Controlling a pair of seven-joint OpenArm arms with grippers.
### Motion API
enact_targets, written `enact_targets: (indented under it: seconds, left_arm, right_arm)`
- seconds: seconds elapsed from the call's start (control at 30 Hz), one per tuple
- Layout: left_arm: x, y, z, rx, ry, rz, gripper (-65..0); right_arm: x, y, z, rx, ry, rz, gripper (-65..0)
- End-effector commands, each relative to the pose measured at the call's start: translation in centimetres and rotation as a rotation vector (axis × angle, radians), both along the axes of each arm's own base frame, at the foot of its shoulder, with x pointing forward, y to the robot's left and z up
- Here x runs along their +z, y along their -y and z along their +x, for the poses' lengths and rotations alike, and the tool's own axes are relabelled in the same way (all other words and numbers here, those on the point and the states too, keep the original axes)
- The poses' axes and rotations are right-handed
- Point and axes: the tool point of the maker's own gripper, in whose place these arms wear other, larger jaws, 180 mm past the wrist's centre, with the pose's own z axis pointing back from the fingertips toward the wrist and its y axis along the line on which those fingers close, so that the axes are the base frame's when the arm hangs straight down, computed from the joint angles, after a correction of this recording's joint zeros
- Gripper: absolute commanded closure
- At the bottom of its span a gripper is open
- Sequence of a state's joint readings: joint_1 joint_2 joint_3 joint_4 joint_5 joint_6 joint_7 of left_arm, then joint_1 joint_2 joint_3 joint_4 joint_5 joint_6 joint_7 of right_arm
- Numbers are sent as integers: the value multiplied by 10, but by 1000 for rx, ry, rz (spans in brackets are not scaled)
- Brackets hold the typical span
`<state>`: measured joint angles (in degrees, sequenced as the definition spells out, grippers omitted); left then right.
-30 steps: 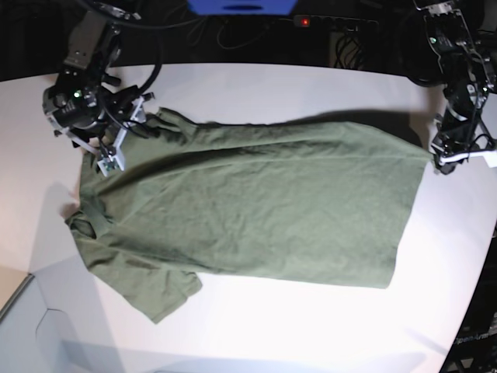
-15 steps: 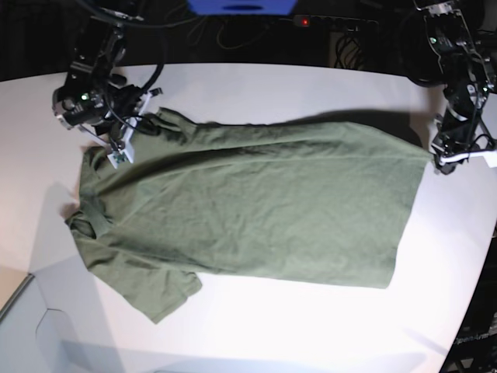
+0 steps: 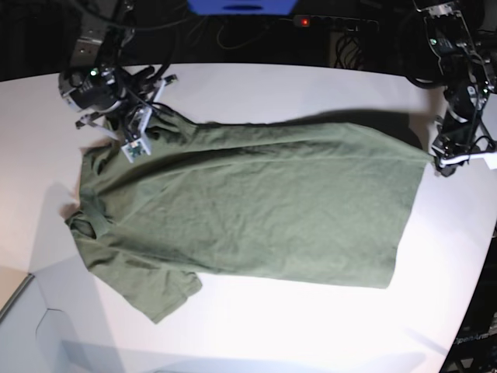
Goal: Layout the t-shirt on the table in an organized manner, then fold the t-shirt properly
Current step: 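Grasp the shirt edge with the right gripper and pull it outward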
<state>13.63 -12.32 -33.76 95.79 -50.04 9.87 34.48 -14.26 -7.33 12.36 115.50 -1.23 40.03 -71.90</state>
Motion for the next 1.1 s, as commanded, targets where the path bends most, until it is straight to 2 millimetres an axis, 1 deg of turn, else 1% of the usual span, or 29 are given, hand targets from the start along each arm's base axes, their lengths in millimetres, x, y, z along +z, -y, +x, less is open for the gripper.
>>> enact_targets:
  seconds: [0.0, 0.03, 0.13, 0.23, 0.27, 0.33, 0.5, 0.57, 0.63, 0.8, 0.97, 1.07]
  left_arm:
    - [14, -5, 6, 4, 39, 16, -1]
    - [14, -5, 6, 4, 38, 17, -1]
    - [14, -5, 6, 4, 39, 17, -1]
    - [14, -5, 6, 4, 39, 17, -1]
    - [14, -5, 6, 4, 39, 17, -1]
    - [14, -5, 6, 4, 39, 17, -1]
    - [14, -5, 6, 4, 39, 17, -1]
    - [14, -5, 6, 4, 39, 17, -1]
    - [15, -5, 6, 3, 40, 18, -1]
    - [15, -5, 6, 3, 40, 18, -1]
    - [14, -5, 5, 3, 39, 18, -1]
    - [14, -5, 5, 3, 39, 18, -1]
  right_arm:
    - [5, -7, 3, 21, 24, 14, 0]
    - [5, -11, 2, 34, 23, 18, 0]
    - [6, -12, 5, 35, 29, 17, 0]
    - [9, -3, 12, 39, 41, -10, 0]
    - [10, 0, 13, 42, 42, -21, -14]
    - [11, 4, 14, 45, 44, -34, -73]
    - [12, 30, 12, -26, 48, -61, -267]
    - [14, 38, 14, -51, 56, -68, -310]
    - [15, 47, 17, -81, 63, -74, -337]
    - [10, 48, 27, -93, 56, -56, -347]
    - [-5, 45, 26, -91, 14, -32, -347]
    - [-9, 39, 31, -84, 46, 1, -347]
